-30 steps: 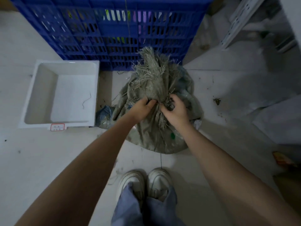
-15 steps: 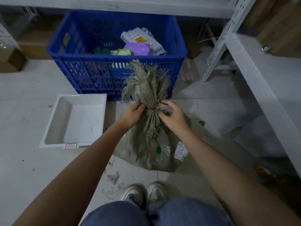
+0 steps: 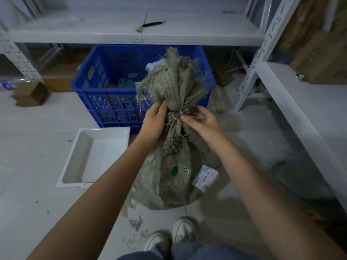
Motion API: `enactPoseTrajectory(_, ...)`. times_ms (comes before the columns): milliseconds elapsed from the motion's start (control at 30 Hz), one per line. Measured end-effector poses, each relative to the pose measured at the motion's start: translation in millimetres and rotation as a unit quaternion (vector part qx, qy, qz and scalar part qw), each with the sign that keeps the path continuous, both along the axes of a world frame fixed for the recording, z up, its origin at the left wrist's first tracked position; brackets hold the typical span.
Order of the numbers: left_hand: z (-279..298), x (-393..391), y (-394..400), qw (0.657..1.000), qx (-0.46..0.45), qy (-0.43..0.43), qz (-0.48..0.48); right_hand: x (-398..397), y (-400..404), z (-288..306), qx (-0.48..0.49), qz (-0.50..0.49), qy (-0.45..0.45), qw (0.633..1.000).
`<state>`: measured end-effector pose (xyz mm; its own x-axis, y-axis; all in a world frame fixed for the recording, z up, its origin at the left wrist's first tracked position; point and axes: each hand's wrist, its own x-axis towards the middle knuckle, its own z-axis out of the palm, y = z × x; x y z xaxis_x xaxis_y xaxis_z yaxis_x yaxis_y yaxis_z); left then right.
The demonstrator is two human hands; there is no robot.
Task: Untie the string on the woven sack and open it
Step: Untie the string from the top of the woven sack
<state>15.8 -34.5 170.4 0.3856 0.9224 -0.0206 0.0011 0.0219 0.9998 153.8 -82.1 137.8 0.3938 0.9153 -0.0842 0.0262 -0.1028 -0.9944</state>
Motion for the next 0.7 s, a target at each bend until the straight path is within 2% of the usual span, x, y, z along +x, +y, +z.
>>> enactPoseTrajectory(100,7,-5,-2,0.997,-0.02,-0.033,-0.06,4,0,4,0.046,-0.043,0.024,0.998)
enactPoseTrajectory(167,1,-7,-1,0.997,0.017,0.005,-0.07,1,-2,2,0.049,-0.062,0.045,0.996)
enactPoseTrajectory(233,-10,-5,1,0.998,0.038,0.034,-0.032,-5,-3,-5,0.029,-0.077,0.046,0.996)
enactPoseTrajectory(333,-26,-4,2,0.999,0.022,0.041,0.021,-16,-5,-15,0.004,-0.108,0.043,0.993)
enactPoseTrajectory(467,-43,-2,3,0.994,-0.012,0.049,0.098,-28,-7,-22,-0.003,-0.192,0.1,0.976)
enactPoseTrajectory(500,-45,-2,3,0.991,-0.023,0.059,0.121,-32,-8,-22,-0.005,-0.222,0.073,0.972)
enactPoseTrajectory(533,-46,-1,3,0.988,-0.029,0.062,0.137,-36,-11,-23,-0.001,-0.251,-0.002,0.968)
enactPoseTrajectory(567,-47,-1,3,0.987,-0.031,0.058,0.148,-38,-13,-23,0.019,-0.272,-0.127,0.954)
enactPoseTrajectory(633,-47,0,0,0.987,-0.006,0.059,0.149,-42,-16,-23,0.108,-0.265,-0.36,0.888)
enactPoseTrajectory(700,-46,2,-4,0.989,0.03,0.057,0.134,-45,-12,-20,0.155,-0.211,-0.463,0.847)
